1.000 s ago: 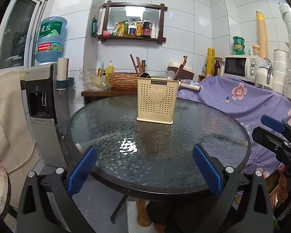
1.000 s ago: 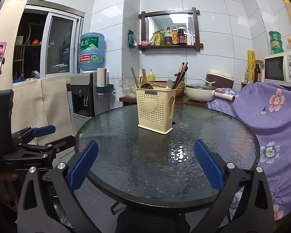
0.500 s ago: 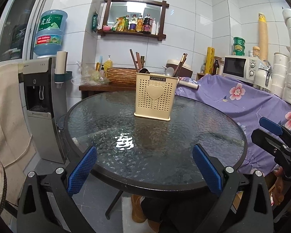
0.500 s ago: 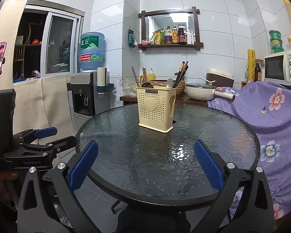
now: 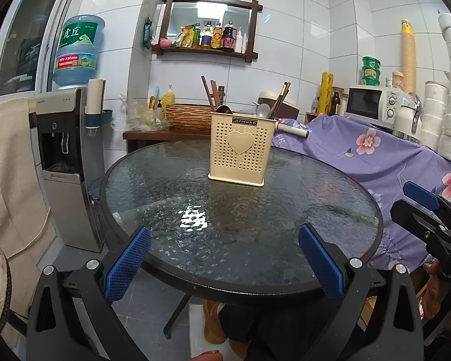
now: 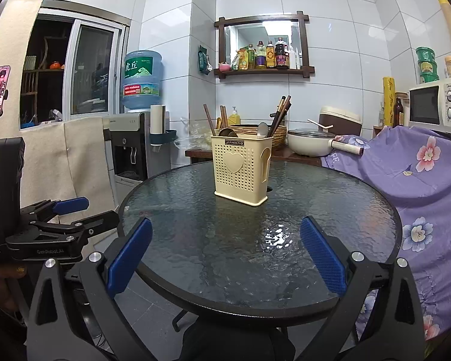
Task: Organize utensils
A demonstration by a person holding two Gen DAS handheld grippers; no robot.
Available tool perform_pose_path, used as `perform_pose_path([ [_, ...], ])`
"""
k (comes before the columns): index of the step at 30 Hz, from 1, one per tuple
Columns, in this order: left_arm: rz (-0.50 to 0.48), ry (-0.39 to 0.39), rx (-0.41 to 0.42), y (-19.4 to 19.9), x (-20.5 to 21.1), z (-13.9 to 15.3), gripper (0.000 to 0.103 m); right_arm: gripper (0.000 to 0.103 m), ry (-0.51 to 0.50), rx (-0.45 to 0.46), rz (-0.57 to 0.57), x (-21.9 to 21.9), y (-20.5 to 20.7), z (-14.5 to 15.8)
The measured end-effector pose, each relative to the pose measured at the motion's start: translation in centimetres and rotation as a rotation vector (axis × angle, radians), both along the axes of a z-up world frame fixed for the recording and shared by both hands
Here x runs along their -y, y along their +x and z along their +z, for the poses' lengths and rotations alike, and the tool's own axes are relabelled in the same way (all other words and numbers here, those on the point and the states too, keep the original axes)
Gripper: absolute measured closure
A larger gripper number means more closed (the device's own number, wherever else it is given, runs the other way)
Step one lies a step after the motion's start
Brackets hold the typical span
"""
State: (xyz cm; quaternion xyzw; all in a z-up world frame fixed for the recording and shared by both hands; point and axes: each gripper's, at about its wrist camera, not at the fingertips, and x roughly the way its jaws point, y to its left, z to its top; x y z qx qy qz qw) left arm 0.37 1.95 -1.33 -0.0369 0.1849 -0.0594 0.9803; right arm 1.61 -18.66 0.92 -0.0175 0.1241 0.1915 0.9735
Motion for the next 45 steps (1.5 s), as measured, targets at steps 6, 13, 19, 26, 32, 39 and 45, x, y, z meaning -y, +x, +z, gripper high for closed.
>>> perform_pose_path([
  [6,0.004,-0.009,-0.006,0.1,-0.1,-0.1,0.006,0.006,0.000,-0.004,-0.001,-0.1,0.0,0.0],
  [13,0.011,-0.010,-0.016,0.3,-0.2,0.0,0.006,0.006,-0.002,-0.014,0.001,-0.1,0.2,-0.1],
  [19,0.032,0.014,-0.020,0.5,0.2,0.1,0.006,0.006,0.001,-0.020,-0.003,0.0,0.5,-0.2],
  [26,0.030,0.032,-0.026,0.5,0.8,0.0,0.006,0.006,0.000,-0.025,-0.006,-0.2,0.6,-0.3],
  [32,0.032,0.039,-0.037,0.6,0.9,-0.1,0.006,0.006,0.002,-0.030,-0.010,-0.3,0.6,-0.5],
  [39,0.040,0.058,-0.043,0.8,1.0,-0.1,0.006,0.006,0.000,-0.037,-0.015,-0.7,0.6,-0.6],
  [45,0.042,0.066,-0.040,0.8,1.0,-0.1,0.006,0.006,0.005,-0.039,-0.017,-0.5,0.6,-0.7],
])
